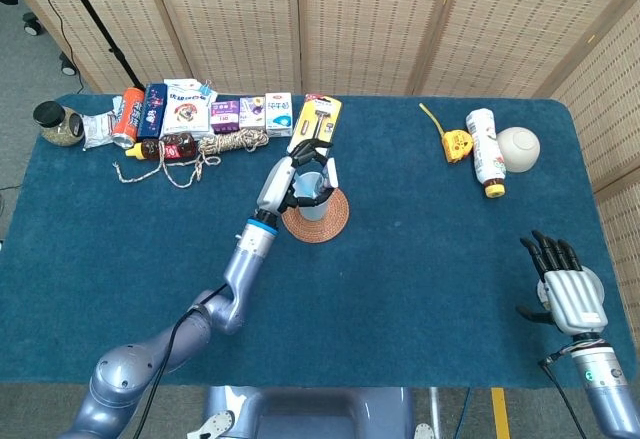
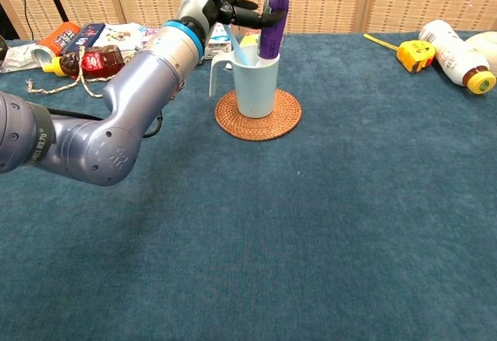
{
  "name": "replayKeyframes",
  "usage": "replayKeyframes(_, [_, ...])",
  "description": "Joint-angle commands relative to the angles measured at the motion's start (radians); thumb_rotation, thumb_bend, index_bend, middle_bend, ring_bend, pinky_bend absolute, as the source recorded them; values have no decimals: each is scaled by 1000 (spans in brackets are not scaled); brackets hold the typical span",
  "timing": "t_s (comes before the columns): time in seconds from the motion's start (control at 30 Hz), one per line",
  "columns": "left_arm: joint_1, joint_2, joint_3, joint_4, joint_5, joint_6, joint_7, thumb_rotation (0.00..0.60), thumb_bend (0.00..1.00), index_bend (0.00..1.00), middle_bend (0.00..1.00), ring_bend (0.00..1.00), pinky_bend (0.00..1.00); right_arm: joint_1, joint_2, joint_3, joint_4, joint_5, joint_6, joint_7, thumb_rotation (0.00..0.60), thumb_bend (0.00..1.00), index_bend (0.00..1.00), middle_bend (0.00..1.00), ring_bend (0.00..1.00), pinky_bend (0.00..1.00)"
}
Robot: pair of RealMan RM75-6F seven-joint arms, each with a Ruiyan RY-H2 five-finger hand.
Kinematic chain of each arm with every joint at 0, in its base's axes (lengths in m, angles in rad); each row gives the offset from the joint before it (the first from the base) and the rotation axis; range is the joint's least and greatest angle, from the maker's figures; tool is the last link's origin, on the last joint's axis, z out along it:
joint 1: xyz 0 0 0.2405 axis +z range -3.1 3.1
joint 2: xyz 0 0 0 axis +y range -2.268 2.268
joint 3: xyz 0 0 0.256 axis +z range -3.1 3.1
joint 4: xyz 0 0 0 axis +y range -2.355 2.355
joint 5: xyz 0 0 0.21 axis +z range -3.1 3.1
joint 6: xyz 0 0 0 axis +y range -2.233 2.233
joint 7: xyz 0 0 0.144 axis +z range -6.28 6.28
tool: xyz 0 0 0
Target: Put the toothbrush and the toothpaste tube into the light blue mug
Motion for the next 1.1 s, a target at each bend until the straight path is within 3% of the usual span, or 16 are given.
replayKeyframes(0.03, [3, 4, -2, -7, -2, 7, 5, 600, 338, 460, 153, 47, 124, -1, 0, 0, -1, 0, 1, 0, 600, 0, 0, 0, 0, 0])
replayKeyframes(0.3, [10, 17, 0, -29, -7, -4, 27, 600, 338, 384, 69, 0, 79, -1, 0, 0, -4, -1, 2, -4, 600, 0, 0, 0, 0, 0])
replayKeyframes(0.93, [27, 40, -3, -78, -4, 21, 22, 600, 336, 234, 5, 0, 58, -1, 0, 1, -3, 1, 1, -1, 600, 0, 0, 0, 0, 0])
replayKeyframes(1.0, [32, 47, -6, -91, -3, 33, 19, 600, 334, 193, 0, 0, 42, -1, 1, 0, -4, 0, 2, -2, 600, 0, 0, 0, 0, 0])
replayKeyframes(1.1, [47, 73, -6, -132, 6, 65, 27, 600, 325, 47, 0, 0, 3, -2, 3, 0, -6, -3, 6, -1, 600, 0, 0, 0, 0, 0])
